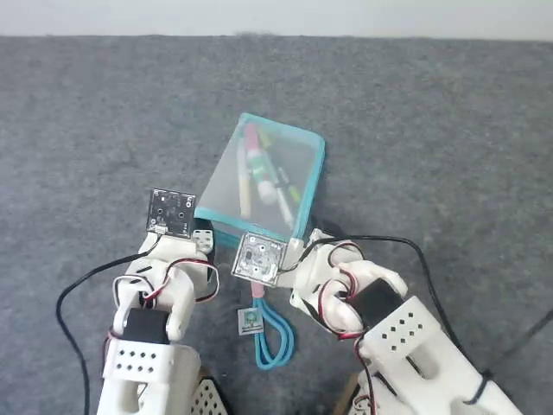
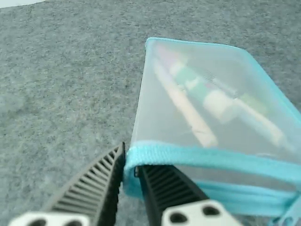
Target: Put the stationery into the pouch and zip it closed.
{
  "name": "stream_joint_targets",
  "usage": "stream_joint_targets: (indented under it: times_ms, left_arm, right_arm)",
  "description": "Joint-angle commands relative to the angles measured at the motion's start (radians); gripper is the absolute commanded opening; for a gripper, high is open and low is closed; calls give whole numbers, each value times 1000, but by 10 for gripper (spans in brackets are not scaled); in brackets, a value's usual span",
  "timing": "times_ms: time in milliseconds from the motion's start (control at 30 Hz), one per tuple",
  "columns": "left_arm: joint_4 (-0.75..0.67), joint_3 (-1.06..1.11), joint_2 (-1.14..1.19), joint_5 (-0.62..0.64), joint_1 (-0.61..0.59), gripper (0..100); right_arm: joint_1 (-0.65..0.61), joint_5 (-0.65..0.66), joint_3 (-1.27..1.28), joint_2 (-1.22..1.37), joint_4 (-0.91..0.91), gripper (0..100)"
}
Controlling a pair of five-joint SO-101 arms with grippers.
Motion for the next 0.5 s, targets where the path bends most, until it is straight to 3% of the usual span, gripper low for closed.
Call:
stream_joint_targets:
  times_ms: [0,467]
  left_arm:
    - [3,-76,-6,21,-11,11]
    - [3,-76,-6,21,-11,11]
  right_arm:
    - [12,12,0,-12,-58,317]
    - [-7,60,54,-10,-143,317]
